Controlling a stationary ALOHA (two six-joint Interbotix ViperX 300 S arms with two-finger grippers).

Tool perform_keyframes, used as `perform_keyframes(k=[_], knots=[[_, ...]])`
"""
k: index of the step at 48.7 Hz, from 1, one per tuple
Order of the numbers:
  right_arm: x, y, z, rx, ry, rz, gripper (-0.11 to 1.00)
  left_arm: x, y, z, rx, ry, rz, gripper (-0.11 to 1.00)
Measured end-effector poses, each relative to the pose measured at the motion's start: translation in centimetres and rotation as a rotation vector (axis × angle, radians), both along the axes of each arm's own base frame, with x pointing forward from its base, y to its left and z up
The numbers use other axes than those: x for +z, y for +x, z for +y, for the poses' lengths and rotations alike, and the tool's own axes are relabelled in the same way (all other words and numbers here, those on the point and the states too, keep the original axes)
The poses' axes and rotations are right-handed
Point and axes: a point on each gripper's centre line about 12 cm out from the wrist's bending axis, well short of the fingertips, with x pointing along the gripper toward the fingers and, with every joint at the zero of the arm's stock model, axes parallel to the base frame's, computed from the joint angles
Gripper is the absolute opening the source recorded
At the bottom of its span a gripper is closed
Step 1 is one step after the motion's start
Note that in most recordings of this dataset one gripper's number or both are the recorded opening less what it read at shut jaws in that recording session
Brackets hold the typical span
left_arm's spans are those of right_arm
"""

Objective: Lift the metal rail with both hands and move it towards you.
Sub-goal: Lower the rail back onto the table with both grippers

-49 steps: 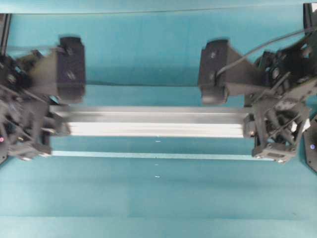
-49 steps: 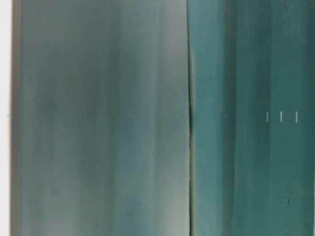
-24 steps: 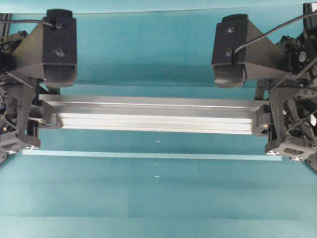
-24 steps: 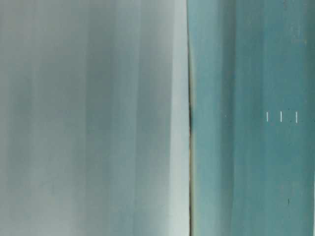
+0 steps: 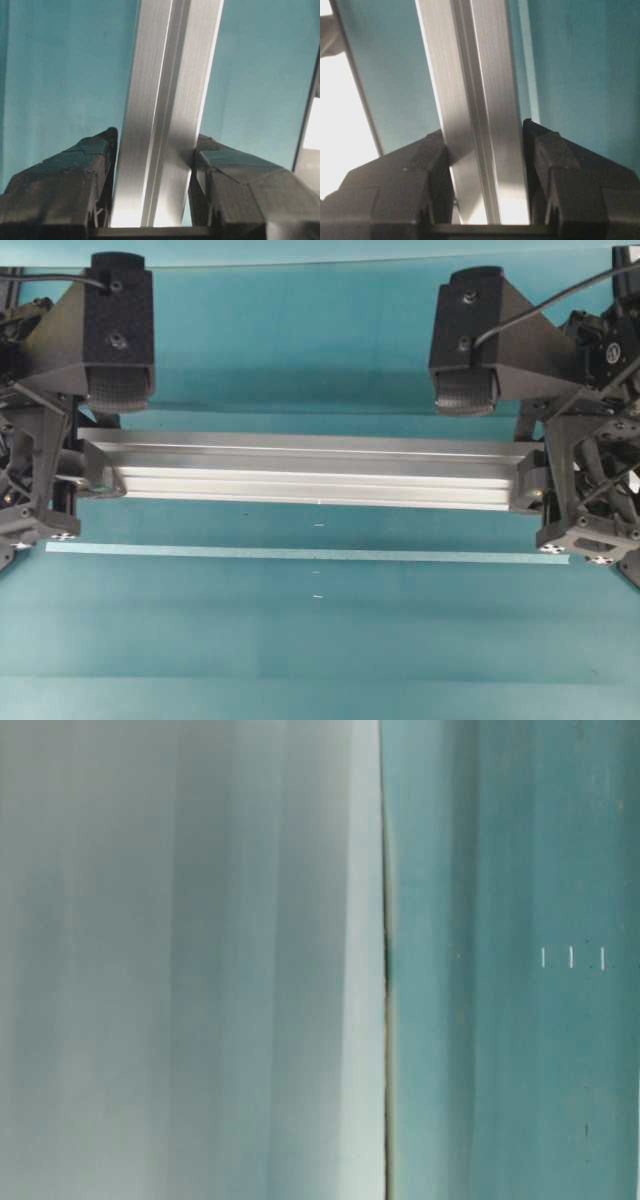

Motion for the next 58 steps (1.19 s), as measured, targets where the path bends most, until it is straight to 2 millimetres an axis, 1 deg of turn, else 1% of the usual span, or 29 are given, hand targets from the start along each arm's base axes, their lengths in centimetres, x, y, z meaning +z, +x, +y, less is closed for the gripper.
perform_keyframes(k=[7,13,18,23,31,35,43,48,53,58], knots=[[-0.7,0.1,-0.1,-0.004,-0.005,0.012,0.36,-0.2,0.1,0.0,-0.003,0.002,0.008,0.32],[-2.4,0.4,-0.3,-0.013,-0.023,0.046,0.36,-1.8,0.3,0.2,0.001,0.007,0.050,0.32],[-4.3,0.7,-0.4,-0.005,-0.036,0.089,0.36,-3.9,0.7,0.3,0.001,0.010,0.092,0.32],[-6.8,1.2,-0.5,0.016,-0.049,0.105,0.36,-6.1,0.9,0.3,0.003,0.010,0.121,0.32],[-11.0,2.0,-0.7,0.031,-0.063,0.109,0.36,-11.4,0.8,0.7,0.013,0.012,0.167,0.32],[-12.7,2.0,-0.9,0.031,-0.067,0.112,0.36,-13.4,0.7,0.9,0.019,0.011,0.169,0.32],[-15.9,1.8,-1.2,0.032,-0.081,0.102,0.36,-16.4,0.6,1.0,0.021,0.013,0.141,0.32],[-18.2,1.5,-1.3,0.032,-0.086,0.095,0.36,-18.0,0.6,1.1,0.019,0.017,0.115,0.32],[-20.0,1.4,-1.3,0.027,-0.087,0.082,0.36,-19.0,0.7,1.1,0.018,0.016,0.098,0.32],[-21.8,1.3,-1.3,0.025,-0.091,0.080,0.36,-20.9,1.1,1.1,0.018,0.016,0.113,0.32]])
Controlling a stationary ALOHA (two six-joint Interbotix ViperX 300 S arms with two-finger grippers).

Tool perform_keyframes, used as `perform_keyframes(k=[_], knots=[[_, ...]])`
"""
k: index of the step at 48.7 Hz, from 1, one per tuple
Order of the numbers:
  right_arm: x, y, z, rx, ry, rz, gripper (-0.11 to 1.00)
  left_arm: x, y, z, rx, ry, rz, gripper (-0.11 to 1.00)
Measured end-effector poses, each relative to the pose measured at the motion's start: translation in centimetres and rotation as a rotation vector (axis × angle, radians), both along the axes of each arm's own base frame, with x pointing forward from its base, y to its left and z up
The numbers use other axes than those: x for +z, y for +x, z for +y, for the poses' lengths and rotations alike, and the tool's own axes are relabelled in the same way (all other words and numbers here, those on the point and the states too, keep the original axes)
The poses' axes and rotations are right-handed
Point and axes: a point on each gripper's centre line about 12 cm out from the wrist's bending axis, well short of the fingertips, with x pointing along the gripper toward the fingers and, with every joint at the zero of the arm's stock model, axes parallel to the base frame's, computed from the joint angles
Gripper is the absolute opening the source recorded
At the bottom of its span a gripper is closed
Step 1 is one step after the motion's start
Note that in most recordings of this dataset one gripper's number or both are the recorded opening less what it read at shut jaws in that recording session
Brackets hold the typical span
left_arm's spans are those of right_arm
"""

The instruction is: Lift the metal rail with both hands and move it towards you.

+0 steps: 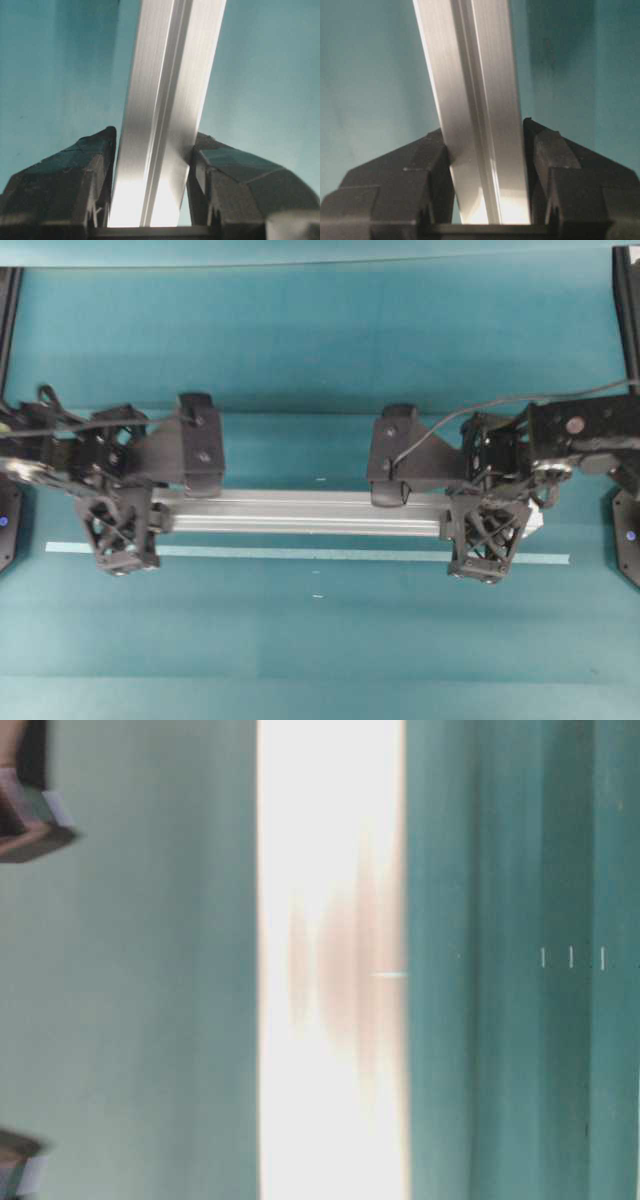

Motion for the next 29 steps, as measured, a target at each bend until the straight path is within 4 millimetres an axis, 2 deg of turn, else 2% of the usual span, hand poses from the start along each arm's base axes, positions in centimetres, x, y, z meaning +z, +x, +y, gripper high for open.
perform_keyframes(k=[17,29], knots=[[-4.3,-0.3,-0.1,0.016,-0.011,-0.001,0.36,-5.0,0.9,0.0,0.001,-0.004,0.020,0.32],[-6.7,-0.4,-0.2,0.014,-0.016,-0.006,0.36,-7.1,1.2,0.3,0.005,-0.002,0.015,0.32]])
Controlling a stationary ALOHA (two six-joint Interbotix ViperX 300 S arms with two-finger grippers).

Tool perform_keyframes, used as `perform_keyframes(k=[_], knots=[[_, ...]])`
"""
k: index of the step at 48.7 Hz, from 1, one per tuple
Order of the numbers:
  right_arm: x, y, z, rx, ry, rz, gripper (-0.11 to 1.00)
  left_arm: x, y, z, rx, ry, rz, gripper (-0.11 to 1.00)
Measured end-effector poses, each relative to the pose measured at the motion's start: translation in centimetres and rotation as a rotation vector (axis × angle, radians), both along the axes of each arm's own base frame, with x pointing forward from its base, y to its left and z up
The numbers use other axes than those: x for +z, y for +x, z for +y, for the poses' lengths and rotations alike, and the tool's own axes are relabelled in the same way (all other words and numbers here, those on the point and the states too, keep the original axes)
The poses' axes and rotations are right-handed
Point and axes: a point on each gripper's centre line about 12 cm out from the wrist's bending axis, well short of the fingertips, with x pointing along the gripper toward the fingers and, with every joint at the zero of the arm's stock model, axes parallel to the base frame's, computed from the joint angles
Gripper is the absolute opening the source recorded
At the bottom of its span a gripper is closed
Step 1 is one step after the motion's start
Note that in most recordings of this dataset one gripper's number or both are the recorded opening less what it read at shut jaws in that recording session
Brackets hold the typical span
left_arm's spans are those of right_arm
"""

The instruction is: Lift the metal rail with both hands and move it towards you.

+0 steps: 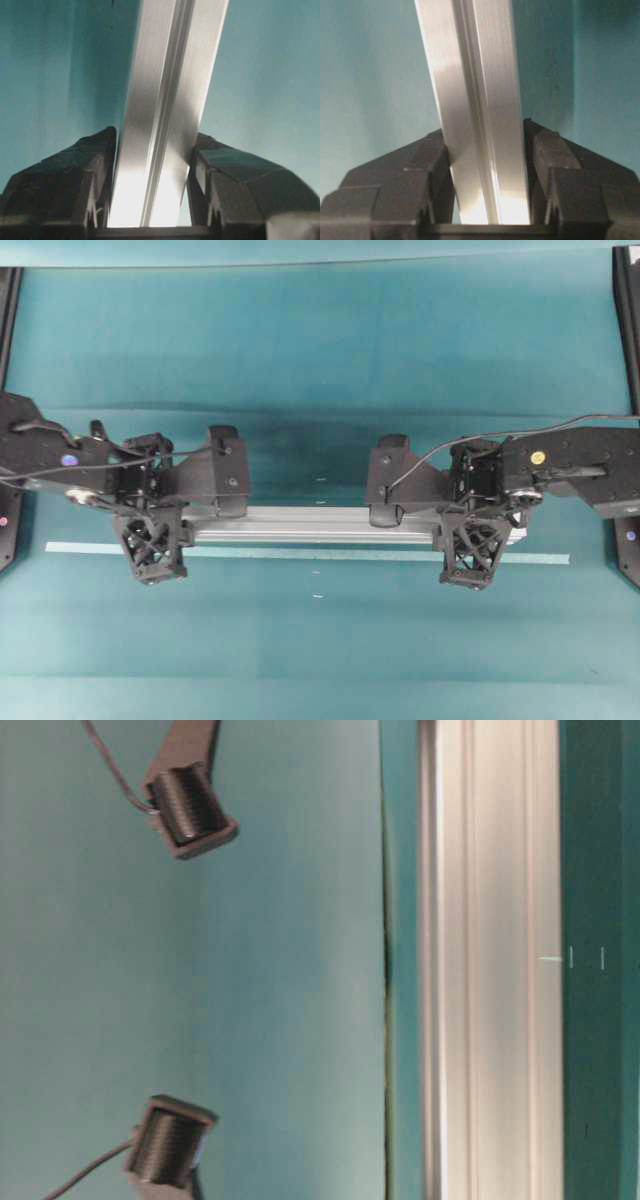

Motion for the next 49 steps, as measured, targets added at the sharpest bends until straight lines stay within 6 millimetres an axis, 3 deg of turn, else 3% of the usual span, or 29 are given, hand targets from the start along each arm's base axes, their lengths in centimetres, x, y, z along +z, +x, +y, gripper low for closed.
perform_keyframes(k=[24,49], knots=[[-2.5,0.4,-0.1,0.008,-0.010,-0.025,0.36,-2.1,-0.5,0.4,0.012,-0.001,-0.015,0.32],[-3.4,0.4,0.3,0.019,-0.009,-0.007,0.36,-3.3,-0.1,0.1,0.008,-0.005,-0.066,0.32]])
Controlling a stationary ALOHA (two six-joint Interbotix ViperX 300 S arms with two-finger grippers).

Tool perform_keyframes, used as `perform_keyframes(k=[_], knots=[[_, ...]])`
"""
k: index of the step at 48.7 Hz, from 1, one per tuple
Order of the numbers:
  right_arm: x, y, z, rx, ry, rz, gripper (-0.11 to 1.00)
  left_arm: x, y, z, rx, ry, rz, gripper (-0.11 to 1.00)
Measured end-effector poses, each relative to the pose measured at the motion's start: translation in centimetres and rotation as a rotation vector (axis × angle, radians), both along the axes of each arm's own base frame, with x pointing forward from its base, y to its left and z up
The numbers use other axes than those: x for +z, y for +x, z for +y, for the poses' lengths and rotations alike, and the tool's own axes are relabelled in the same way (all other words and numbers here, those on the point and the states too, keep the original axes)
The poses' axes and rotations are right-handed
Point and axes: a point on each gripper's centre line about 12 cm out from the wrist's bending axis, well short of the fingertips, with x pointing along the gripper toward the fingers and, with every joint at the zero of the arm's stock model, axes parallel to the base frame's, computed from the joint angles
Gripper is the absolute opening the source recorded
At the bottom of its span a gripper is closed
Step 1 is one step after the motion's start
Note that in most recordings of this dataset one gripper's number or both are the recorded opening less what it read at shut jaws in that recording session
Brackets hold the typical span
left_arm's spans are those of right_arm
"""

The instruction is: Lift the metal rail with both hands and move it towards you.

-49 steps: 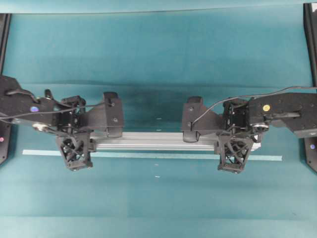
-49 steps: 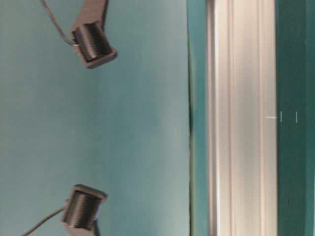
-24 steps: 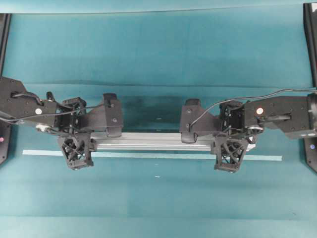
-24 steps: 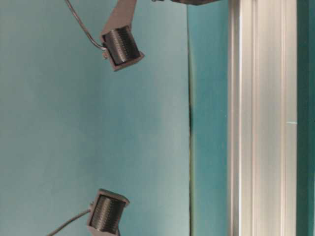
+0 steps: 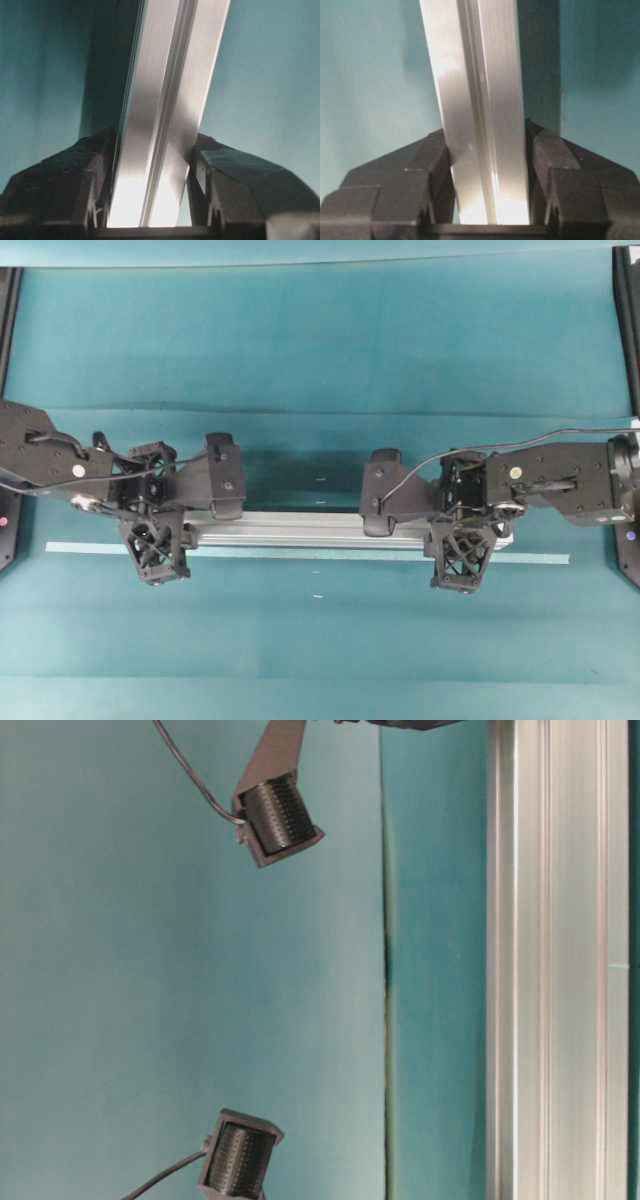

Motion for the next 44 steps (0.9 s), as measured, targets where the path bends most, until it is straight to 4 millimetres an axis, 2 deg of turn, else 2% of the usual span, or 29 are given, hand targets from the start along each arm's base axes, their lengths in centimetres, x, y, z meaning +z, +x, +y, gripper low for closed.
perform_keyframes(k=[10,44], knots=[[-0.33,-0.19,0.18,0.005,-0.001,0.000,0.36,-0.32,0.21,-0.48,-0.003,-0.005,-0.003,0.32],[-0.53,-0.07,0.07,0.000,-0.002,-0.024,0.36,-0.42,0.21,-0.24,0.002,-0.004,0.000,0.32]])
